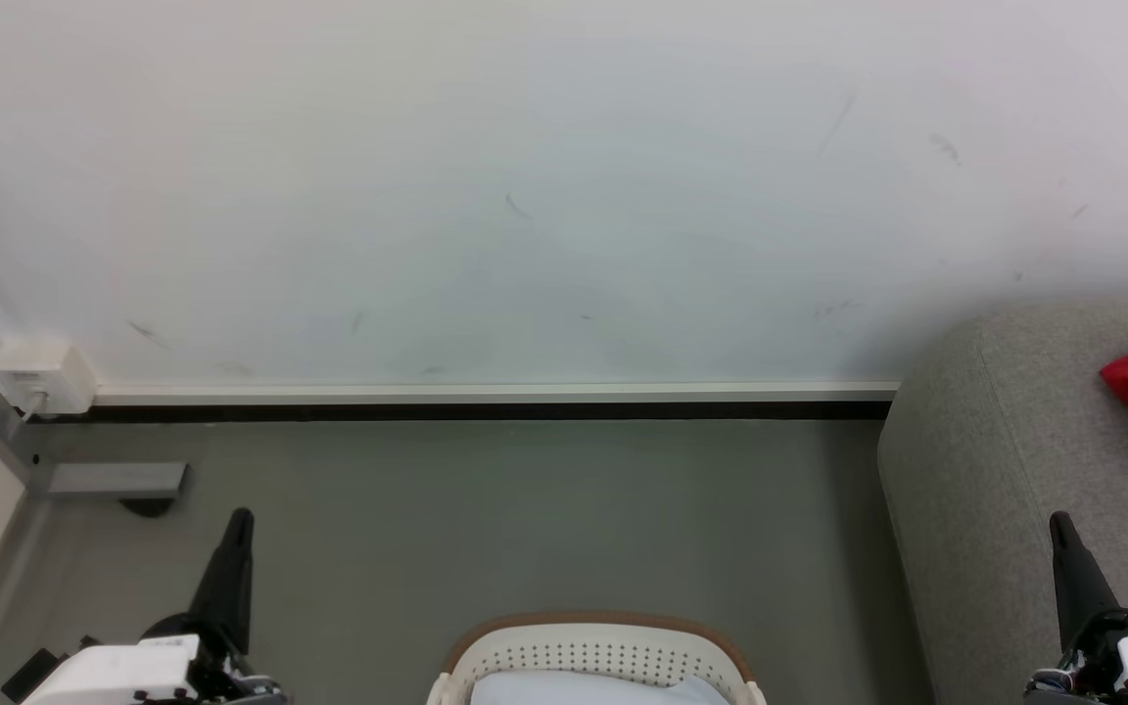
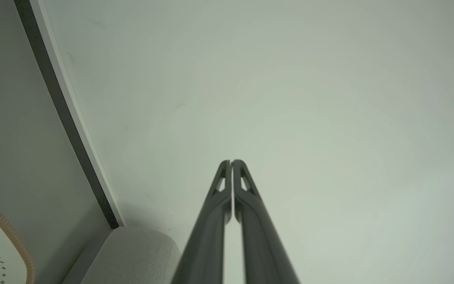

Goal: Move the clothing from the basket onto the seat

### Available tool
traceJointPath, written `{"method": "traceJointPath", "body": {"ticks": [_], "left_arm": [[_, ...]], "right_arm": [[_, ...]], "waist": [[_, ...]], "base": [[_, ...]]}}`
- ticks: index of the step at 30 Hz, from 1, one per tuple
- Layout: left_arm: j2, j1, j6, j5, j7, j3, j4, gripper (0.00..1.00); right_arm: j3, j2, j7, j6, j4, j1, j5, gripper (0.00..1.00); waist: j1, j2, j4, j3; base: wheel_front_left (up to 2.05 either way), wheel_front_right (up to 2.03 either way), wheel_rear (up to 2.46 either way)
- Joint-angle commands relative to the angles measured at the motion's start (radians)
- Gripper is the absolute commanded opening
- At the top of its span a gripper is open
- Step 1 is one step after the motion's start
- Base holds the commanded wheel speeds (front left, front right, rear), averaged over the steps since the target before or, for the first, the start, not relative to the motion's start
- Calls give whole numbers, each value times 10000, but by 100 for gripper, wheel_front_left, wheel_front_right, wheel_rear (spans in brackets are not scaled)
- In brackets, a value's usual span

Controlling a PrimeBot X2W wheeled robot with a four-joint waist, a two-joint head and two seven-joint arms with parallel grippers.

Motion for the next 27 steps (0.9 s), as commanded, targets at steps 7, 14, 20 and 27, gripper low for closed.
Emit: {"method": "traceJointPath", "body": {"ticks": [7, 14, 20, 27], "left_arm": [[69, -69, -52, -136, 42, 20, -22, 0], [68, -68, -53, -134, 42, 21, -22, 0], [68, -68, -53, -134, 42, 20, -22, 0], [68, -68, -53, -134, 42, 23, -22, 0]], "right_arm": [[-6, -74, 28, -23, -38, -100, 24, 0], [13, -85, 9, -23, -39, -98, 43, 0], [28, -94, -2, -23, -40, -95, 60, 0], [42, -105, -19, -23, -42, -93, 57, 0]], "waist": [[0, 0, 0, 0], [0, 0, 0, 0], [0, 0, 0, 0], [0, 0, 0, 0]], "base": [[0, 0, 0], [0, 0, 0], [0, 0, 0], [0, 0, 0]]}}
